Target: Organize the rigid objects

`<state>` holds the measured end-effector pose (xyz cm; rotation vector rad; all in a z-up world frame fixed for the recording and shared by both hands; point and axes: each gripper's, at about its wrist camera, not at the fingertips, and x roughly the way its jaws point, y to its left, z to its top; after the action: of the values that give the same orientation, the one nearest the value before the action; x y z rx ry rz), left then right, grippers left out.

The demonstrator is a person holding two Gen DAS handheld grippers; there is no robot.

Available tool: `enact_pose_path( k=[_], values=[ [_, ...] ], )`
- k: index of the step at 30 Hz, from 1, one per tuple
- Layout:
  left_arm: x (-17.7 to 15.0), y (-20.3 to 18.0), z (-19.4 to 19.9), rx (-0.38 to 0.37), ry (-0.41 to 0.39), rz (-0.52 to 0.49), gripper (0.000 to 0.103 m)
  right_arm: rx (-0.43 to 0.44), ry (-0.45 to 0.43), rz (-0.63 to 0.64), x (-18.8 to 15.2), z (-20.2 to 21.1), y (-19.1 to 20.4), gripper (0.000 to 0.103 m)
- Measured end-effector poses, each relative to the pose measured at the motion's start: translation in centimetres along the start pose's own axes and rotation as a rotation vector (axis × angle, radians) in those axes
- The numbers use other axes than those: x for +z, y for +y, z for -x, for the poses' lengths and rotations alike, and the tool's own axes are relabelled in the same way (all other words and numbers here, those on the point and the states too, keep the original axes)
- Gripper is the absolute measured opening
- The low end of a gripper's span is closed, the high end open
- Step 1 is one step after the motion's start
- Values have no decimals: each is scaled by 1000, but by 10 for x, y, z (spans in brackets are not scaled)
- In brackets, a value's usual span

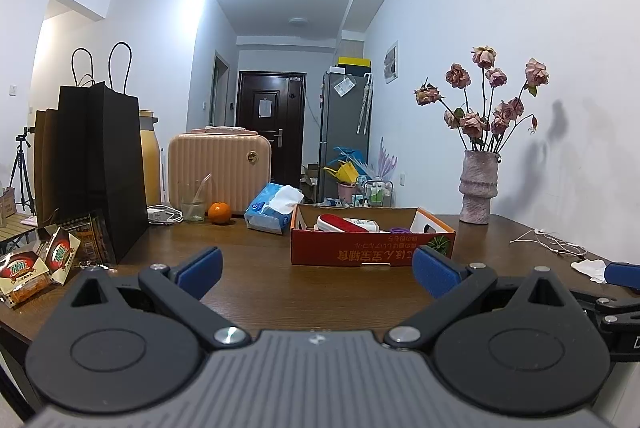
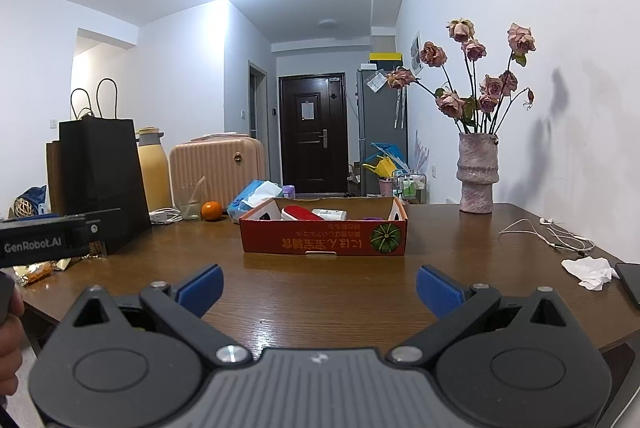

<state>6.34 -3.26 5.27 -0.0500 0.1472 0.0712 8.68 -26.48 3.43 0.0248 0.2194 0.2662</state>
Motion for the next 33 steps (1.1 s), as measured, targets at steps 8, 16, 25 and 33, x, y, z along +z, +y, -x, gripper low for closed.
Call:
enact_pose_path(
  k=[8, 16, 25, 33],
  values=[
    [0, 0, 0, 0, -1, -1, 103, -2, -1, 1, 0, 0, -1, 103],
    [0, 0, 0, -2, 1, -1, 103, -2, -4, 7, 1, 2, 0, 103],
    [1, 0, 0, -5, 3, -4, 103, -3, -4, 11, 1, 2, 1, 103],
    [0, -1, 0, -1, 1, -5, 103, -3, -6, 12, 1, 2, 2, 103]
  ],
)
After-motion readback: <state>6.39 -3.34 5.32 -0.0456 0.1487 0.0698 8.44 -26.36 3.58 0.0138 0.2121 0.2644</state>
